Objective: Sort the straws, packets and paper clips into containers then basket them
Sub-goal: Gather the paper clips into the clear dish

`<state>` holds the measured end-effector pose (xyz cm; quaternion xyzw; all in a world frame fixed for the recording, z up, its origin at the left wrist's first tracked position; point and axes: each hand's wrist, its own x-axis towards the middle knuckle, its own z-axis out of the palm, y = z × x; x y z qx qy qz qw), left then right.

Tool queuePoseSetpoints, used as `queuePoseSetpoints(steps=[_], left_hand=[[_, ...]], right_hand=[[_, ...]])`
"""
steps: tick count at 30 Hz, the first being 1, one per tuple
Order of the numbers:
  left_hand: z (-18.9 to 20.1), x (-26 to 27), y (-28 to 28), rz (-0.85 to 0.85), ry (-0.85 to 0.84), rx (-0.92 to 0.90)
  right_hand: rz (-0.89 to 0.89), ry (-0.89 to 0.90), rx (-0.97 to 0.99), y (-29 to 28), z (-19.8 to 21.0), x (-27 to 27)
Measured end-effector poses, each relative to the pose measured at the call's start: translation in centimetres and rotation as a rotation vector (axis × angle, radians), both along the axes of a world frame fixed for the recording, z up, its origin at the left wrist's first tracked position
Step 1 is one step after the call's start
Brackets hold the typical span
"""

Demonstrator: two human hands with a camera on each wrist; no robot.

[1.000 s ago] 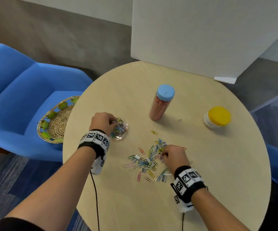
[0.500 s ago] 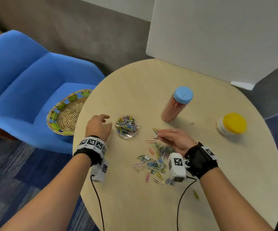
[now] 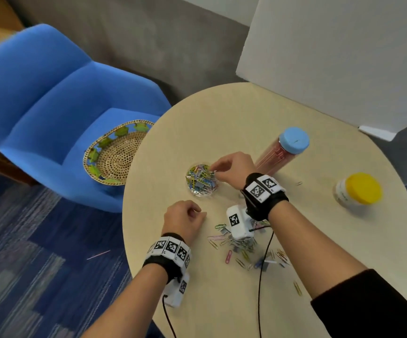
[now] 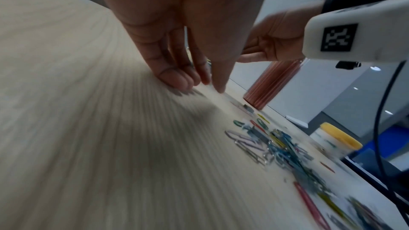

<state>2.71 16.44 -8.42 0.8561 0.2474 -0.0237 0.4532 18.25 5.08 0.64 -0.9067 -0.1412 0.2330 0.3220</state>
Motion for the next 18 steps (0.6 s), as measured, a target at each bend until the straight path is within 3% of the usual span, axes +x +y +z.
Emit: queuePoseSetpoints(steps=[2, 5, 7, 9, 13, 18], left_hand=[[0.2, -0.1, -0.5, -0.085, -0.023, -0.032], [0.9, 0.2, -2.0, -0.440, -0.023, -0.017], [1.0, 0.6, -3.4, -0.674, -0.041, 0.075], [1.0, 1.1, -4.6, -0.815, -0.018, 0.238], [1.0, 1.6, -5.8, -0.886, 0.020, 0.386], [1.2, 1.0, -7.1, -0.931, -0.017, 0.354]], right_hand=[[-0.028, 0.031, 0.042, -1.5, 0.1, 0.4], [-0.088, 0.172, 0.076, -5.3, 0.4, 0.2], [-0.088, 0.273, -0.036, -8.9, 0.6, 0.0], [-0.144, 0.256, -0.143, -12.8, 0.4, 0.2], [-0.226, -0.016, -0.446, -17.5, -0.7, 2.1], [-0.090, -0.001, -0.536, -18.0, -3.4, 2.8]])
